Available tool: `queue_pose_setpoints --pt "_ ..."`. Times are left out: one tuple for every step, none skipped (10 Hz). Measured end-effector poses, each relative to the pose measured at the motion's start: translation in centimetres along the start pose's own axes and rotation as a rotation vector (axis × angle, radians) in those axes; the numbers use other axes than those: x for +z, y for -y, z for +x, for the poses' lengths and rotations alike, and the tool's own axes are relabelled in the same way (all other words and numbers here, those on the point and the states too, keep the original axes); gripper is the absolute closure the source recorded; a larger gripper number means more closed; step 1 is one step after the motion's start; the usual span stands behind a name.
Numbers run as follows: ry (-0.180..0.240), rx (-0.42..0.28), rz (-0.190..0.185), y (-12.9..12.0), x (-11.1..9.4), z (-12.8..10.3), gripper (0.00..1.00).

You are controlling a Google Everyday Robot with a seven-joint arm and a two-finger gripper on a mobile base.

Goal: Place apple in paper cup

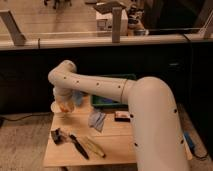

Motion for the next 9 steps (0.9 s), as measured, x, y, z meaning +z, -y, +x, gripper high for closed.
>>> queue_pose_setpoints --pt "-0.001 -0.002 0.000 0.0 0.0 0.0 0.82" --pt "-0.006 -0.012 0.008 0.3 -0.4 -0.1 0.92" --pt "-0.011 -0.023 0.016 0.7 -1.0 -0.3 0.98" --pt "-0.015 -0.033 0.021 1.0 -1.3 -0.5 1.00" --pt "-0.021 -0.054 0.030 1.6 -1.8 -0.7 1.00" --pt "-0.022 -0.063 0.034 1.8 -2.0 -0.9 1.00" --pt "-0.022 -0.076 0.036 2.1 -2.1 -1.0 1.00" --pt "-0.022 -0.089 0.039 2.5 -2.2 -1.1 1.00" --pt "-0.022 -0.096 0.040 2.8 -2.3 -1.2 1.00"
